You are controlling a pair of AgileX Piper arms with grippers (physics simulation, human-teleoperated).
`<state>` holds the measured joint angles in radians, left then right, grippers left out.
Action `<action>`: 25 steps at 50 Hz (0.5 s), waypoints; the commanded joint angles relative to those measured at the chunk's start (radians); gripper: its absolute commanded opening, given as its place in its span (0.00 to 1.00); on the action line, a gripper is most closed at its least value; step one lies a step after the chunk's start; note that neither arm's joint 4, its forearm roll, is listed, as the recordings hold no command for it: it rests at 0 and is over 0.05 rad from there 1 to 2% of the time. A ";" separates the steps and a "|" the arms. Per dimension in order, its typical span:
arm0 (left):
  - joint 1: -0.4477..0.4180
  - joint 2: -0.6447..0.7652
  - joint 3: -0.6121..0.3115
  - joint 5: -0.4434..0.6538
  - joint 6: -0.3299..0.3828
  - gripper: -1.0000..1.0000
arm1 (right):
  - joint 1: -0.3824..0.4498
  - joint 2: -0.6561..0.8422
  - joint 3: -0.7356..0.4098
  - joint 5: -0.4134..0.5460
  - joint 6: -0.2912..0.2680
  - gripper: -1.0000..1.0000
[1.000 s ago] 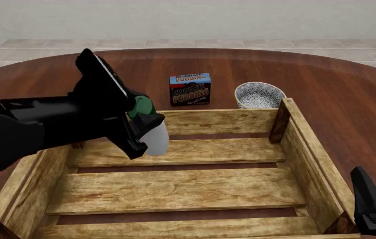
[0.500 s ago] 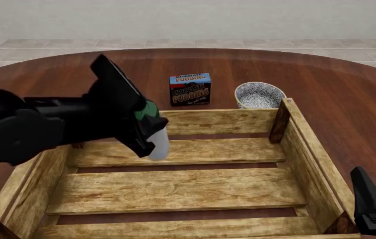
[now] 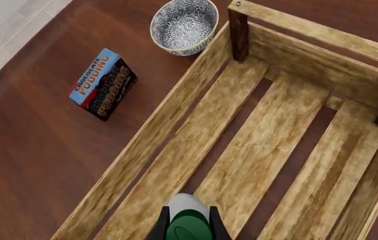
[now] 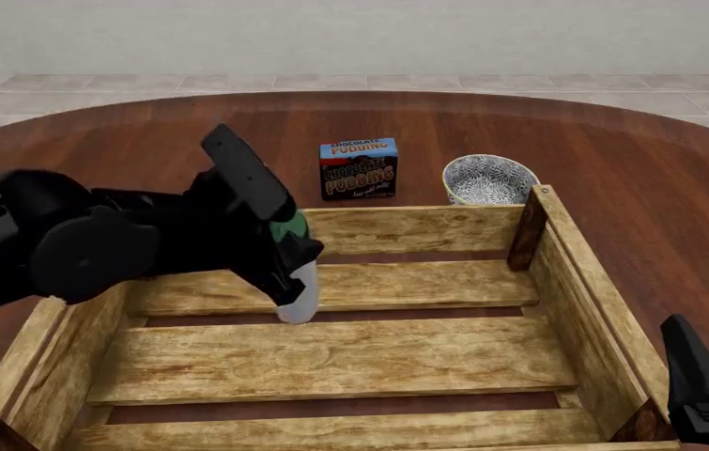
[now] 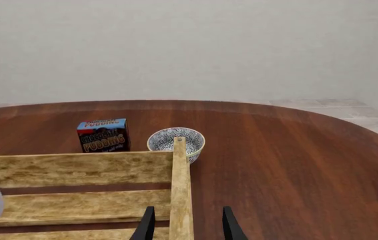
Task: Pick up the salad dressing and put it in the tray.
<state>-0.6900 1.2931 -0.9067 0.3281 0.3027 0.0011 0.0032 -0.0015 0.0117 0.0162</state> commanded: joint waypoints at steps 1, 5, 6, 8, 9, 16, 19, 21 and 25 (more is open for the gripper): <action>0.014 0.022 -0.019 0.020 -0.018 0.00 | 0.000 -0.001 0.000 0.000 0.001 1.00; 0.012 0.025 -0.024 0.024 -0.032 0.00 | -0.001 -0.001 0.000 -0.001 0.000 1.00; 0.011 0.027 -0.026 0.026 -0.037 0.00 | -0.001 -0.001 0.000 -0.001 0.000 1.00; 0.005 0.033 -0.035 0.033 -0.054 0.00 | -0.002 -0.001 0.000 -0.001 0.001 1.00; 0.007 0.035 -0.038 0.037 -0.062 0.00 | -0.002 -0.001 0.000 -0.001 0.001 1.00; 0.006 0.048 -0.055 0.052 -0.118 0.00 | -0.003 -0.001 0.000 -0.001 0.002 1.00; 0.003 0.056 -0.062 0.053 -0.147 0.00 | -0.003 0.000 -0.002 0.000 0.003 1.00; -0.004 0.062 -0.069 0.058 -0.172 0.00 | -0.004 -0.001 -0.002 0.000 0.003 1.00; -0.005 0.071 -0.070 0.060 -0.186 0.00 | -0.004 -0.001 -0.001 -0.001 0.004 1.00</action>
<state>-0.6890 1.3465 -0.9551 0.3771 0.1667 -0.0018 0.0023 -0.0023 0.0109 0.0188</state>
